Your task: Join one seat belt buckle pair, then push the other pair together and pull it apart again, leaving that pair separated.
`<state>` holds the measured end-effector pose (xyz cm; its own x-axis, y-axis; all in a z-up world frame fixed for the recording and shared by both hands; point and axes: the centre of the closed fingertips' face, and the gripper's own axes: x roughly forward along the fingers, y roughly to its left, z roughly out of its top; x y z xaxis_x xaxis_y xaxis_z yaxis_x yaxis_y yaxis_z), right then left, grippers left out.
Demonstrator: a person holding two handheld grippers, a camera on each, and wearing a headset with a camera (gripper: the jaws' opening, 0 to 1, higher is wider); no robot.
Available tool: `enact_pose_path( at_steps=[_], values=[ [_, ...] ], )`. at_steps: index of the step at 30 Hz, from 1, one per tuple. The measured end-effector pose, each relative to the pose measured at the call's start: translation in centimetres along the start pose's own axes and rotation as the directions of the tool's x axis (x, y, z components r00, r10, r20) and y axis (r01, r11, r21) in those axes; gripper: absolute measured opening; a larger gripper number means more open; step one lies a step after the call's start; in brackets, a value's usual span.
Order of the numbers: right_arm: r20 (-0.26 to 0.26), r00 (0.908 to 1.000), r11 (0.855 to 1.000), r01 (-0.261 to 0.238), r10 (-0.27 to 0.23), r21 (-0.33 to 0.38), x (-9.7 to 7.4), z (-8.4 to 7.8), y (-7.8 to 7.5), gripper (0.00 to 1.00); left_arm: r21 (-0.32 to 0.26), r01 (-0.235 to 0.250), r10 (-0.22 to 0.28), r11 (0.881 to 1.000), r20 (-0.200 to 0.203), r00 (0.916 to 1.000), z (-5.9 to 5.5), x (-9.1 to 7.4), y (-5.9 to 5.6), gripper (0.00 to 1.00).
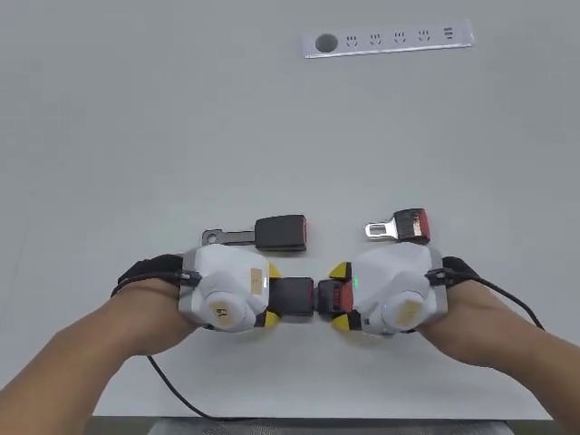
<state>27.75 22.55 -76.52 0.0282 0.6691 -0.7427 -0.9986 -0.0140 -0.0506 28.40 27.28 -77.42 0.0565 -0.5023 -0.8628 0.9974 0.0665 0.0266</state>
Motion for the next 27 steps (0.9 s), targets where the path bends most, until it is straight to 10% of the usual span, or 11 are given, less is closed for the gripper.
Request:
enact_pose_path(
  at_steps=[27],
  values=[
    [-0.054,0.9985,1.0,-0.003,0.003,0.011,-1.1,-1.3,0.4,0.29,0.012,-0.006,0.006,1.0,0.015,0.9999,-0.1,-0.1,-0.2,0.32]
  ],
)
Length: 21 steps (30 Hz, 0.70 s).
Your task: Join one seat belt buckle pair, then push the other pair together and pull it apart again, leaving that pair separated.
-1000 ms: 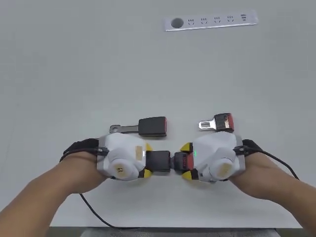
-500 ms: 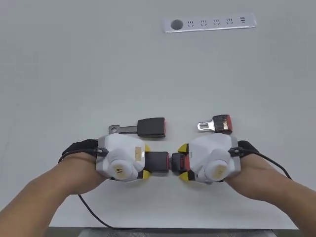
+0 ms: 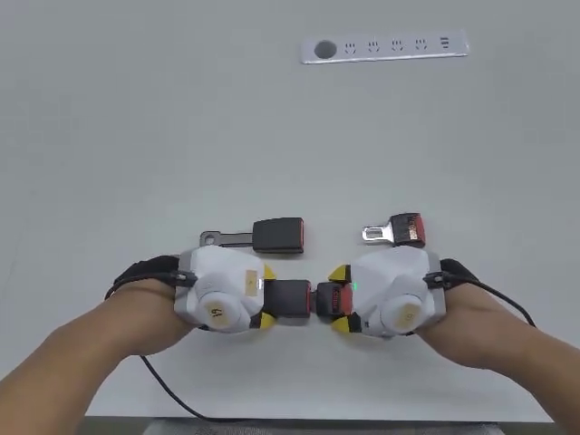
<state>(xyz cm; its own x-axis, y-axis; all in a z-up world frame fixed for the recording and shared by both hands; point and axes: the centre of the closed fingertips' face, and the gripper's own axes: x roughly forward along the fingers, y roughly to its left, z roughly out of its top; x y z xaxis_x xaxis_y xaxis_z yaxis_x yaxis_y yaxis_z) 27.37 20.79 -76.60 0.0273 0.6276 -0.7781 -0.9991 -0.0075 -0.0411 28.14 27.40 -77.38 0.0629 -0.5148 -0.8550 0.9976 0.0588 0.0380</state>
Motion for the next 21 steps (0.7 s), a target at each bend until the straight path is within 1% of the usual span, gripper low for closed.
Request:
enact_pose_path(
  at_steps=[9,21],
  values=[
    [-0.009,1.0,1.0,-0.003,0.003,0.003,0.16,-0.24,-0.13,0.29,0.001,0.0,0.0,1.0,-0.005,1.0,-0.19,0.01,0.1,0.32],
    [-0.016,0.9999,1.0,-0.005,0.005,0.008,0.27,-0.34,-0.19,0.3,0.003,0.0,0.0,1.0,-0.009,1.0,0.05,0.07,0.04,0.32]
  ],
)
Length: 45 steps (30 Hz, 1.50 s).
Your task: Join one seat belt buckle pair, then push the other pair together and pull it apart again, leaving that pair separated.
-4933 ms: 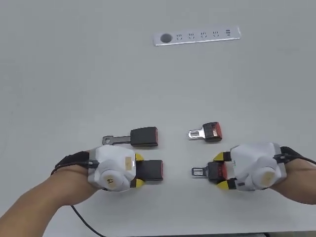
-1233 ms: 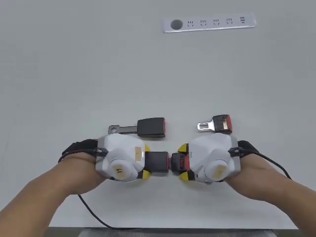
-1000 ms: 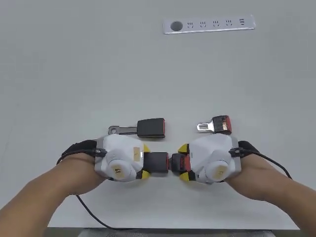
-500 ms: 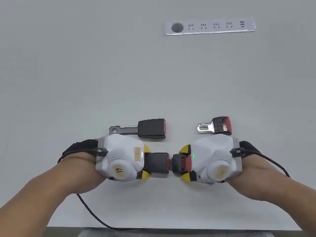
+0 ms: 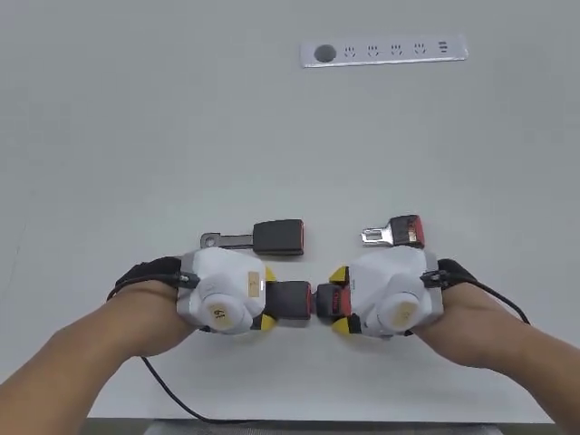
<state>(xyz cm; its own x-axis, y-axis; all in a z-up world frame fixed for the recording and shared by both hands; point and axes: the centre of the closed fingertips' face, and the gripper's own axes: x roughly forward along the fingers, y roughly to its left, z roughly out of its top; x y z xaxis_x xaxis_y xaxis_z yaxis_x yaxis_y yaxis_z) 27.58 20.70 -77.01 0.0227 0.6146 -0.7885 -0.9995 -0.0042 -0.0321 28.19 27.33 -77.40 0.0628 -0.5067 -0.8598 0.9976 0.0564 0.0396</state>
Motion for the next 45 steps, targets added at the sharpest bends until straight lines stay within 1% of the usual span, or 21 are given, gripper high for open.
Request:
enact_pose_path(
  at_steps=[7,12,15,27,29,30,34,36,39,40,42,44,45],
  values=[
    [0.001,1.0,1.0,0.002,-0.002,0.008,-0.1,0.1,0.0,0.3,-0.002,-0.001,0.001,1.0,0.006,1.0,-0.1,0.0,0.0,0.32],
    [0.004,1.0,1.0,-0.003,0.003,0.013,0.2,-0.1,-0.1,0.3,-0.001,-0.002,0.002,1.0,0.006,1.0,-0.2,0.0,0.1,0.32],
    [0.005,1.0,1.0,-0.004,0.004,0.012,0.3,-0.1,-0.2,0.3,0.006,-0.004,0.004,1.0,-0.002,1.0,-0.1,-0.1,0.1,0.32],
    [0.007,1.0,1.0,-0.004,0.004,0.021,0.7,-0.3,-0.3,0.3,0.002,-0.003,0.003,1.0,0.001,1.0,-0.1,-0.1,0.0,0.32],
    [0.006,1.0,1.0,-0.005,0.005,0.024,0.7,-0.3,-0.3,0.31,-0.01,-0.003,0.003,1.0,-0.006,1.0,-0.1,-0.1,0.0,0.32],
    [0.005,1.0,1.0,-0.008,0.008,0.029,0.8,-0.2,-0.3,0.31,-0.029,-0.001,0.0,1.0,-0.01,0.9999,-0.1,-0.1,0.1,0.32],
    [0.008,0.9998,0.999,-0.018,0.017,0.035,0.8,-0.2,-0.2,0.32,-0.029,0.001,-0.001,1.0,-0.01,0.9999,-0.2,0.0,0.1,0.33],
    [0.012,0.9996,0.999,-0.026,0.025,0.047,0.8,-0.1,0.0,0.32,-0.034,-0.002,0.001,0.999,-0.013,0.9999,-0.2,-0.1,0.1,0.33],
    [0.013,0.9997,0.998,-0.024,0.023,0.052,0.7,-0.1,0.1,0.33,-0.051,-0.011,0.009,0.999,-0.021,0.9997,-0.1,-0.3,0.1,0.34],
    [0.013,0.9997,0.998,-0.023,0.022,0.054,0.7,-0.1,0.1,0.33,-0.059,-0.013,0.012,0.998,-0.017,0.9998,0.0,-0.4,0.1,0.34],
    [0.015,0.9997,0.999,-0.018,0.017,0.052,0.6,0.0,0.2,0.33,-0.08,-0.019,0.019,0.997,0.008,0.9998,0.5,-0.8,0.1,0.34],
    [0.017,0.9998,0.998,-0.015,0.014,0.056,0.5,0.1,0.2,0.33,-0.082,-0.021,0.022,0.996,0.013,0.9997,0.6,-1.0,0.2,0.35],
    [0.021,0.9998,0.999,-0.007,0.006,0.051,0.4,0.2,0.1,0.32,-0.085,-0.022,0.024,0.996,0.016,0.9996,0.9,-1.3,0.1,0.35]
  ],
)
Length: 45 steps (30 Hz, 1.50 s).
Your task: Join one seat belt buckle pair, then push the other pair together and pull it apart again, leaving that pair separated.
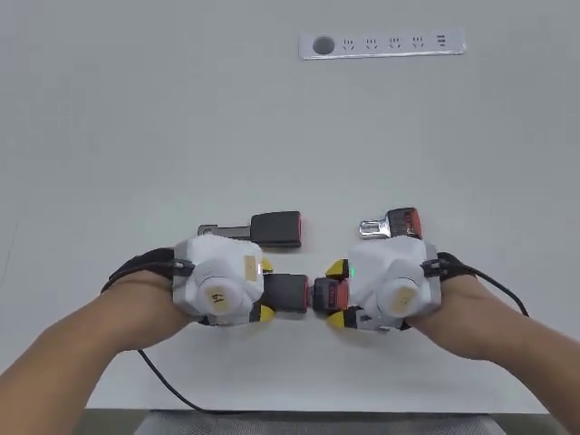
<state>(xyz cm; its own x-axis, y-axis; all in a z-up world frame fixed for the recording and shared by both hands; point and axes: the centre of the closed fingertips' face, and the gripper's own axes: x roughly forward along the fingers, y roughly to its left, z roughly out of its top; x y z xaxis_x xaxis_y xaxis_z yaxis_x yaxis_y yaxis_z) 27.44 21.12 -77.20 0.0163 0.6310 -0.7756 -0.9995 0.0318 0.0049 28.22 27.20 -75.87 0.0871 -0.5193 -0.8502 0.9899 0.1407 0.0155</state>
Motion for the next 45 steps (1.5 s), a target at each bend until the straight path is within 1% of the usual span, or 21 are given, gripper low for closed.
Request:
enact_pose_path(
  at_steps=[1,4,6,8,10,11,14,18,21,23,25,27,31,33,37,41,43,44,45],
  values=[
    [0.006,1.0,1.0,0.002,-0.002,0.003,0.0,0.1,-0.1,0.32,0.001,-0.003,0.003,1.0,0.002,1.0,0.1,-0.2,-0.1,0.35],
    [0.016,0.9998,1.0,0.009,-0.009,0.005,-0.4,0.5,-0.3,0.33,-0.002,-0.01,0.01,1.0,0.005,0.9999,-0.3,-0.4,-0.1,0.35],
    [0.018,0.9998,1.0,0.012,-0.012,0.004,-0.5,0.6,-0.3,0.33,-0.008,-0.014,0.014,1.0,0.013,0.9998,-0.1,-0.6,-0.2,0.35],
    [0.021,0.9997,1.0,0.015,-0.015,0.004,-0.9,0.9,-0.3,0.33,-0.015,-0.018,0.019,1.0,0.028,0.9994,0.2,-0.9,-0.2,0.35],
    [0.022,0.9995,1.0,0.021,-0.022,0.005,-0.8,0.7,-0.5,0.33,-0.019,-0.024,0.024,1.0,0.039,0.9989,0.5,-1.0,-0.1,0.35],
    [0.023,0.9995,1.0,0.023,-0.023,0.006,-1.2,1.0,-0.4,0.33,-0.018,-0.026,0.026,1.0,0.041,0.9988,0.5,-1.1,0.0,0.35],
    [0.023,0.9993,1.0,0.027,-0.027,0.003,-1.8,1.1,-0.5,0.32,-0.013,-0.033,0.033,0.999,0.042,0.9986,0.8,-1.4,0.3,0.35],
    [0.023,0.999,0.999,0.039,-0.039,0.0,-2.6,1.1,-0.8,0.32,-0.013,-0.051,0.052,0.999,0.056,0.9971,1.5,-1.9,1.1,0.35],
    [0.022,0.9983,0.999,0.054,-0.054,0.004,-3.2,1.1,-1.2,0.32,-0.008,-0.062,0.062,0.998,0.059,0.9963,1.6,-1.9,1.5,0.35],
    [0.02,0.9979,0.998,0.062,-0.063,0.006,-3.5,0.9,-1.5,0.32,-0.006,-0.069,0.069,0.998,0.064,0.9956,1.8,-1.9,1.8,0.35],
    [0.017,0.9975,0.998,0.068,-0.068,0.007,-3.9,0.7,-1.7,0.32,-0.018,-0.073,0.074,0.997,0.079,0.9941,2.2,-2.0,2.1,0.35],
    [0.015,0.9969,0.997,0.077,-0.077,0.011,-4.3,0.5,-2.2,0.32,-0.018,-0.078,0.079,0.997,0.082,0.9935,2.4,-1.9,2.5,0.35],
    [0.013,0.9956,0.995,0.093,-0.093,0.022,-4.9,-0.2,-3.2,0.32,-0.018,-0.08,0.081,0.997,0.085,0.9931,3.1,-1.9,2.8,0.36],
    [0.01,0.9948,0.995,0.101,-0.101,0.027,-5.4,-0.5,-3.6,0.32,-0.019,-0.081,0.082,0.997,0.087,0.9928,3.1,-1.9,3.2,0.36],
    [0.001,0.9937,0.993,0.112,-0.112,0.045,-6.0,-1.4,-4.7,0.32,-0.041,-0.084,0.088,0.996,0.099,0.9912,2.9,-1.6,4.5,0.36],
    [-0.008,0.9932,0.992,0.116,-0.116,0.047,-6.4,-1.9,-5.3,0.32,-0.04,-0.079,0.082,0.996,0.086,0.9929,2.7,-1.1,5.2,0.36],
    [-0.015,0.9904,0.989,0.138,-0.137,0.051,-6.7,-2.4,-6.1,0.36,-0.043,-0.079,0.083,0.996,0.087,0.9928,2.8,-1.2,5.7,0.36],
    [-0.015,0.9905,0.989,0.137,-0.137,0.058,-6.8,-2.6,-6.3,0.37,-0.044,-0.08,0.083,0.996,0.086,0.9928,2.8,-1.1,5.9,0.36],
    [-0.017,0.9909,0.989,0.134,-0.133,0.06,-6.9,-2.7,-6.3,0.36,-0.045,-0.08,0.084,0.996,0.084,0.9929,2.7,-1.1,6.1,0.36]
  ],
)
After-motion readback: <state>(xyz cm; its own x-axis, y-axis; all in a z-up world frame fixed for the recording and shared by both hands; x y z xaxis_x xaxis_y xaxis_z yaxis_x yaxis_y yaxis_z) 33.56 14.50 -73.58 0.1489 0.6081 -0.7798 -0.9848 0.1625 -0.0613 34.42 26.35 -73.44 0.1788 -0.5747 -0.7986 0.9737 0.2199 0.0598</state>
